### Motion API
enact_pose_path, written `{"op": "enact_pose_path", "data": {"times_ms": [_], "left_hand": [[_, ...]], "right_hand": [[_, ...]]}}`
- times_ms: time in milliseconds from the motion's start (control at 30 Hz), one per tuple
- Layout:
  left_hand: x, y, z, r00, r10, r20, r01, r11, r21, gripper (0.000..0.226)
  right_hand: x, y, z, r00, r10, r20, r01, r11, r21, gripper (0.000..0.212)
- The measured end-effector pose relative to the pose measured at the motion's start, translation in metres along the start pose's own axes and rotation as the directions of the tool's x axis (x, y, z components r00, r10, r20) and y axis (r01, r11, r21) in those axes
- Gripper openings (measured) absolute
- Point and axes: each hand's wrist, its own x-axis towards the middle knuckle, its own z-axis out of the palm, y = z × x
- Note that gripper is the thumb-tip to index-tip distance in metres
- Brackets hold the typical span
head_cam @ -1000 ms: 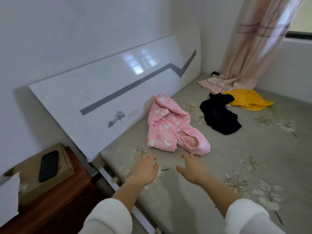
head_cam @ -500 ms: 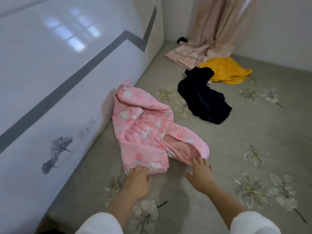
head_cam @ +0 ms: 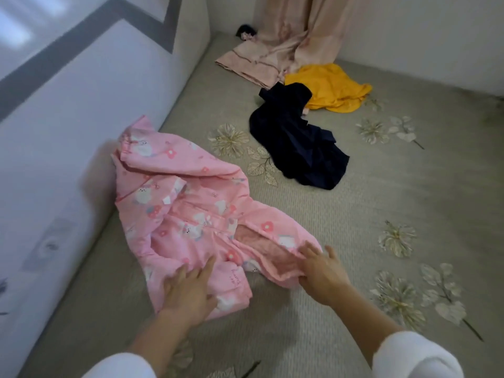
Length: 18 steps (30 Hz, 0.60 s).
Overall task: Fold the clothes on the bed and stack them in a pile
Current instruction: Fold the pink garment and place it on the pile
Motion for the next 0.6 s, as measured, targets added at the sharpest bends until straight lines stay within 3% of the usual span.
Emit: {"op": "enact_pose_path", "data": {"times_ms": [67, 200, 267, 367, 500, 600], "left_hand": [[0.000, -0.001, 0.003, 1.000, 0.003, 0.023, -0.003, 1.000, 0.020, 0.092], [-0.010, 0.004, 0.009, 0.991, 0.002, 0.133, -0.005, 1.000, 0.020, 0.093], [-0.019, 0.011, 0.011, 0.986, 0.014, 0.168, -0.025, 0.998, 0.059, 0.082], [-0.031, 0.026, 0.016, 0.986, 0.083, 0.144, -0.095, 0.992, 0.078, 0.052], [-0.047, 0.058, 0.025, 0.957, 0.264, 0.124, -0.279, 0.952, 0.127, 0.042], [-0.060, 0.083, 0.033, 0.939, 0.300, 0.168, -0.319, 0.943, 0.100, 0.032]], "right_hand": [[-0.008, 0.004, -0.003, 0.999, 0.033, 0.023, -0.036, 0.988, 0.153, 0.037], [-0.025, 0.023, -0.016, 0.974, 0.200, -0.109, -0.143, 0.909, 0.390, 0.009], [-0.036, 0.032, -0.022, 0.962, 0.248, -0.113, -0.181, 0.892, 0.414, 0.024], [-0.051, 0.047, -0.026, 0.965, 0.241, -0.101, -0.199, 0.928, 0.314, 0.041], [-0.083, 0.077, -0.025, 0.961, 0.253, -0.108, -0.249, 0.967, 0.050, 0.024], [-0.116, 0.104, -0.007, 0.949, 0.315, -0.019, -0.315, 0.942, -0.112, 0.025]]}}
